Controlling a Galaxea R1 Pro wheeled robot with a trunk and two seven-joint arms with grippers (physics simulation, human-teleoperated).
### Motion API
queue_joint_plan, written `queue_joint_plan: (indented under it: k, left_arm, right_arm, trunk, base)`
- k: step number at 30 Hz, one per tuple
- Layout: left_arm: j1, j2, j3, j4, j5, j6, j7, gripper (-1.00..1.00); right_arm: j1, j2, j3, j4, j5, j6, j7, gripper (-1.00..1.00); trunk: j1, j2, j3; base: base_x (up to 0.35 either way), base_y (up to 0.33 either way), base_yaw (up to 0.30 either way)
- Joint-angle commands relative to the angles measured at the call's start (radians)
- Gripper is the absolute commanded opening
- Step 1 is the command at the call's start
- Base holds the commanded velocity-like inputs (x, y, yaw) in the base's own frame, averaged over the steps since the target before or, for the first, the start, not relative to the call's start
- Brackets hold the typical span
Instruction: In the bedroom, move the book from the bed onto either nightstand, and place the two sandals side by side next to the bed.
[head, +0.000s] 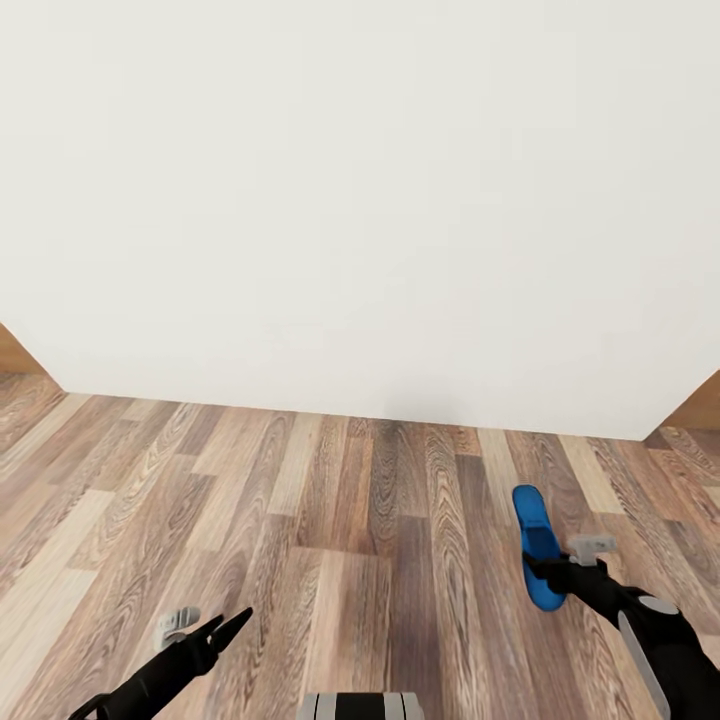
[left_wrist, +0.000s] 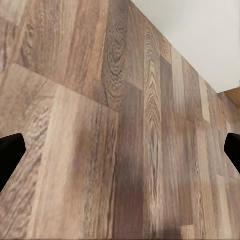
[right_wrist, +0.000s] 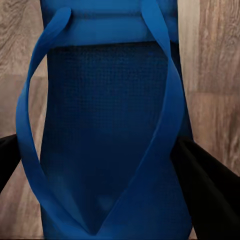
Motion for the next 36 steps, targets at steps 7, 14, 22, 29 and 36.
queue_joint_plan:
  k: [7, 14, 22, 29, 36]
  left_arm:
    - [0.0, 0.003, 0.007, 0.064, 0.009, -0.083, 0.001, 1.0]
    - [0.0, 0.032, 0.006, 0.073, 0.011, -0.093, 0.001, 1.0]
    - [0.0, 0.033, 0.002, 0.074, 0.009, -0.094, 0.001, 1.0]
    - [0.0, 0.032, 0.001, 0.074, 0.009, -0.094, 0.001, 1.0]
    - [0.0, 0.032, 0.001, 0.074, 0.009, -0.094, 0.001, 1.0]
  right_arm:
    - [0.001, -0.002, -0.002, 0.174, -0.003, -0.002, 0.005, -1.0]
    - [0.001, -0.002, -0.002, 0.309, -0.002, -0.008, 0.005, -1.0]
    - [0.001, -0.002, -0.002, 0.39, -0.002, -0.096, 0.005, -1.0]
    - [0.001, -0.002, -0.002, 0.392, -0.002, -0.096, 0.005, -1.0]
    - [0.001, -0.002, -0.002, 0.392, -0.002, -0.096, 0.004, -1.0]
  trunk:
    - [-0.003, 0.001, 0.026]
    - [-0.006, 0.003, 0.054]
    - [-0.01, 0.005, 0.084]
    - [-0.013, 0.007, 0.112]
    - [-0.016, 0.008, 0.139]
  base:
    - [0.0, 0.0, 0.0]
    - [0.0, 0.0, 0.0]
    - [0.0, 0.0, 0.0]
    - [0.0, 0.0, 0.0]
    - [0.0, 0.0, 0.0]
